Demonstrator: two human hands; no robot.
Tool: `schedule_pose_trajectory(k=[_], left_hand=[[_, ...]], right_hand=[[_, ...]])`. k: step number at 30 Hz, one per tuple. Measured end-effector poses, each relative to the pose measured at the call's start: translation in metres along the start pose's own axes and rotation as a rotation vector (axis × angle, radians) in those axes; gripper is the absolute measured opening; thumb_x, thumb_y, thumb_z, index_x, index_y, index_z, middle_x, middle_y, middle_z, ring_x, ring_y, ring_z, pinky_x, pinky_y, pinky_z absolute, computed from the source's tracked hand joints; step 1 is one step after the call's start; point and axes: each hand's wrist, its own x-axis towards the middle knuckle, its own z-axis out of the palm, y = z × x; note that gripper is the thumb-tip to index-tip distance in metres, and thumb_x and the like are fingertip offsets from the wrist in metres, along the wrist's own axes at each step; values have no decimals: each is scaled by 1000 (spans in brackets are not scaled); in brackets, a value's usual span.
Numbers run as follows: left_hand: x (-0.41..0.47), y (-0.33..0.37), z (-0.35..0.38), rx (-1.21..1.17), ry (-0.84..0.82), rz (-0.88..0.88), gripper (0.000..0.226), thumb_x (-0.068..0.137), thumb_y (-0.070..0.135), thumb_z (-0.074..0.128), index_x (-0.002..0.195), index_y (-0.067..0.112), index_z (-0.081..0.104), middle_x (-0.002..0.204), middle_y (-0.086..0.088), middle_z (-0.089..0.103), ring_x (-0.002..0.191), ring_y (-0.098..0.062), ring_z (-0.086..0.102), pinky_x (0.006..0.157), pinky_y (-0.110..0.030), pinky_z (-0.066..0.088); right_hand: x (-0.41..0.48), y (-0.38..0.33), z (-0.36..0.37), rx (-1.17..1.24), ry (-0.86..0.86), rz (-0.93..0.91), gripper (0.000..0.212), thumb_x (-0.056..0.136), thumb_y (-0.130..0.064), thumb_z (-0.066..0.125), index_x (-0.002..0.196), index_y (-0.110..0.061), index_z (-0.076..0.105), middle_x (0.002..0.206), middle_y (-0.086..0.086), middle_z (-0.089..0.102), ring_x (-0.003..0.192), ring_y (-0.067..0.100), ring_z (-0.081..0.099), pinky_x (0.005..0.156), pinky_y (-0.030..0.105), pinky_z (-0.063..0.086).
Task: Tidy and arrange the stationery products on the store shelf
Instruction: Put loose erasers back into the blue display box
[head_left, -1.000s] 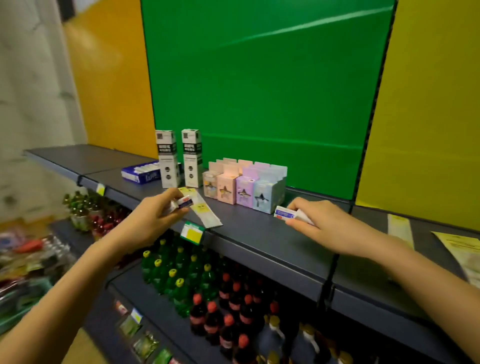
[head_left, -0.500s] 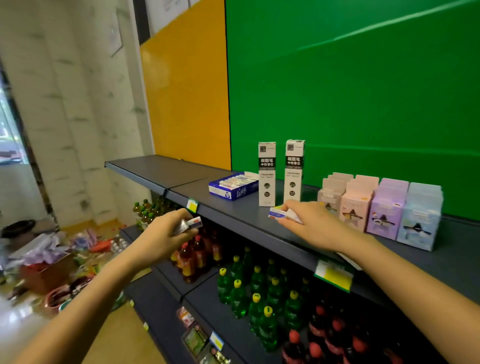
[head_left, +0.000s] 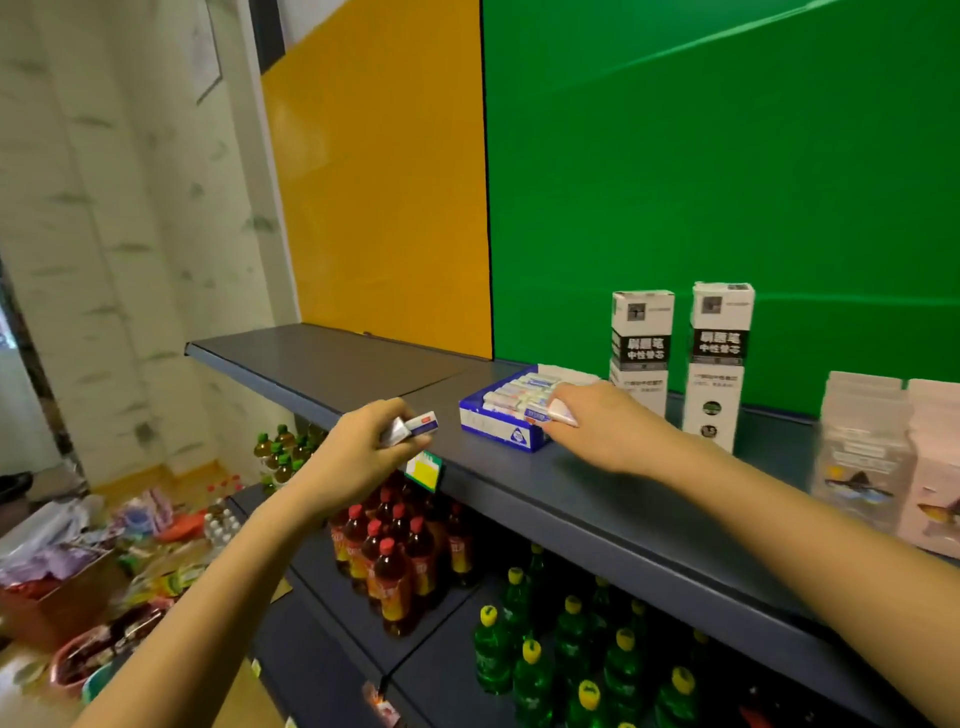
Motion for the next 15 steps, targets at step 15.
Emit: schedule_pose_trajectory(k=[15], left_hand=[[137, -69, 26, -175, -134, 172, 17, 79, 33, 69, 86, 17, 69, 77, 2, 68, 62, -5, 53, 52, -15, 36]], right_hand=[[87, 2, 24, -138, 59, 207, 21, 86, -33, 57, 96, -14, 60, 108, 13, 63, 98, 31, 57, 76, 35, 45]])
